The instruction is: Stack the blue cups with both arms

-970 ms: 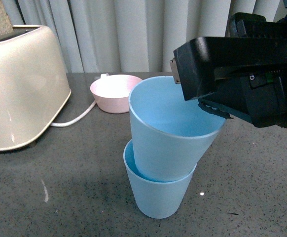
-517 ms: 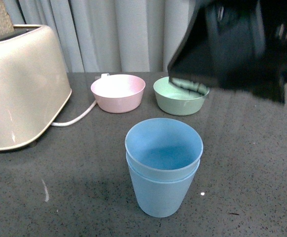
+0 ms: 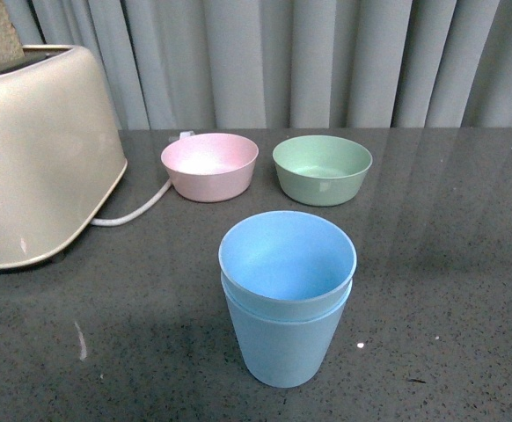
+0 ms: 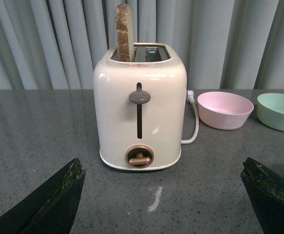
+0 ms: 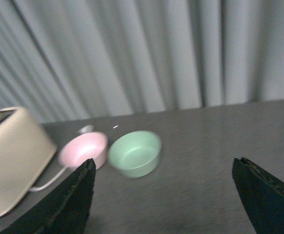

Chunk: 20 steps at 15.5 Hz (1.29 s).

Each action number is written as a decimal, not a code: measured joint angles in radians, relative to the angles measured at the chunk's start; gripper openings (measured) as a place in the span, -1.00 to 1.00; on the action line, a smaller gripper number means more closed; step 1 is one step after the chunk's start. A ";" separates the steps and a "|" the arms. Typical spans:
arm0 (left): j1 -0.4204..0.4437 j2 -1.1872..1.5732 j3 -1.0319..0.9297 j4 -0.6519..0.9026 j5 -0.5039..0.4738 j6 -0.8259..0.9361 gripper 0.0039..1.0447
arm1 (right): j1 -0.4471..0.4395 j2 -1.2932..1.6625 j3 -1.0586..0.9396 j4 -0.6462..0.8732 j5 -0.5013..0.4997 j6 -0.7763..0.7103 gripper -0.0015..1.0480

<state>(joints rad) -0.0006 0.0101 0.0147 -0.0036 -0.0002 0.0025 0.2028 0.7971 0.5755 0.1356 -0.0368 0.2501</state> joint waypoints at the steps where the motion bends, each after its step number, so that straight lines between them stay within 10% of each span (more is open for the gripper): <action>1: 0.000 0.000 0.000 0.000 0.000 0.000 0.88 | -0.028 -0.088 -0.098 0.094 0.118 -0.097 0.48; 3: 0.000 0.000 0.000 0.000 0.000 0.000 0.88 | -0.200 -0.265 -0.265 0.089 0.060 -0.202 -0.05; 8: 0.000 0.000 0.000 0.000 0.000 0.000 0.88 | -0.203 -0.384 -0.406 0.108 0.037 -0.238 -0.96; 20: 0.000 0.000 0.000 0.000 0.000 0.000 0.88 | -0.203 -0.613 -0.557 0.048 0.037 -0.243 -0.97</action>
<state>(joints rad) -0.0006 0.0101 0.0147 -0.0036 -0.0006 0.0025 -0.0002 0.1841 0.0185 0.1833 0.0002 0.0071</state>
